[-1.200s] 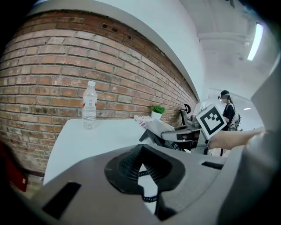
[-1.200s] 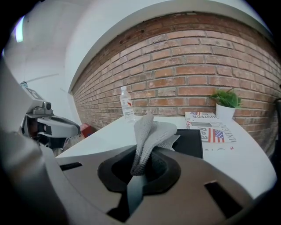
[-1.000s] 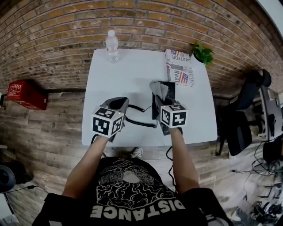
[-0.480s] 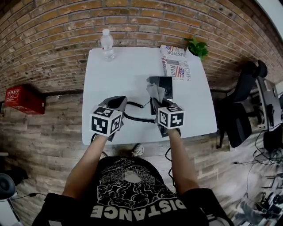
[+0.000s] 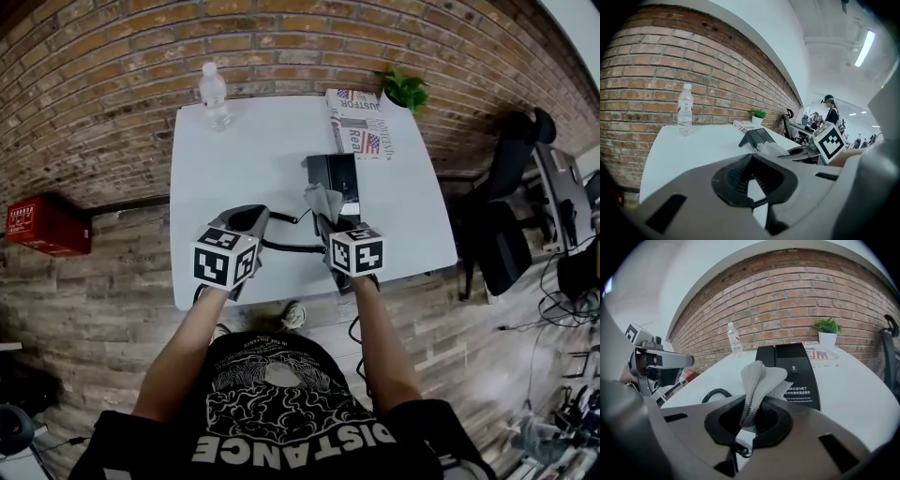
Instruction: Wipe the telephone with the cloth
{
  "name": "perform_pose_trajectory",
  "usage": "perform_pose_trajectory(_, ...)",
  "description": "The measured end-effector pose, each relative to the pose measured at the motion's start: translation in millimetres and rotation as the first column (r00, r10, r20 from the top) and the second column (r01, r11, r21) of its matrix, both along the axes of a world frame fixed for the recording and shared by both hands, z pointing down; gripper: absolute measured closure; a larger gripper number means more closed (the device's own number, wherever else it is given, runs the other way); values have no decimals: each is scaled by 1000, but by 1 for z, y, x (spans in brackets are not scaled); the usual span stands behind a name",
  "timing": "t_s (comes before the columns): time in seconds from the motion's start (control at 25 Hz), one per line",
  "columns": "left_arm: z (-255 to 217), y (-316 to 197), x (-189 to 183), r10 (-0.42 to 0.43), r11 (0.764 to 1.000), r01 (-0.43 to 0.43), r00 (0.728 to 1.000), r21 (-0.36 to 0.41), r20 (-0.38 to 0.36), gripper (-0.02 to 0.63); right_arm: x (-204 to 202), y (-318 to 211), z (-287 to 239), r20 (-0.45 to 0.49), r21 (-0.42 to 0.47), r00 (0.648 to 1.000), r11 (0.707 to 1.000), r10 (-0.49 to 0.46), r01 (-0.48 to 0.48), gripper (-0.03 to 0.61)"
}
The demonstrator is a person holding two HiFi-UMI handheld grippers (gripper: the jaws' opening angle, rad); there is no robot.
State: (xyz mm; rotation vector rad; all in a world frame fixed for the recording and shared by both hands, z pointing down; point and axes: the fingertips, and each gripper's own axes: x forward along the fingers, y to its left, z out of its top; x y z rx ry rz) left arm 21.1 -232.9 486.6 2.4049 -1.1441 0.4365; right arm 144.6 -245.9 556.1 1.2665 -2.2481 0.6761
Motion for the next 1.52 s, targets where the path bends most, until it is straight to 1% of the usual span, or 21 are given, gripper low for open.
perform_pose_trajectory(0.6,7,13,18,83,996,-84,997,-19,-3,609,3,35,16,21,-48,998,997,54,-53,566)
perform_pose_trajectory(0.76,11,14,19,93,995,-93,996,-25,-3,609,3,40,19,29,-53,998,997,58,-56,566)
perform_pose_trajectory(0.88,13,14,19,93,995,-93,996,-27,-3,609,4,40,18,18,-48,999,998,51,-50,566)
perform_pose_trajectory(1.12,12,9,13,75,997,-75,997,-24,-4,608,6,28,-10,16,15,999,999,42,-43,566)
perform_pose_trajectory(1.36,11,3,5,48,999,-48,999,-21,-5,609,6,-1,-49,27,102,999,994,24,-27,566)
perform_pose_trajectory(1.52,8,-5,2,22,1000,-22,1000,-13,-7,607,8,-22,-70,8,148,1000,989,-5,4,566)
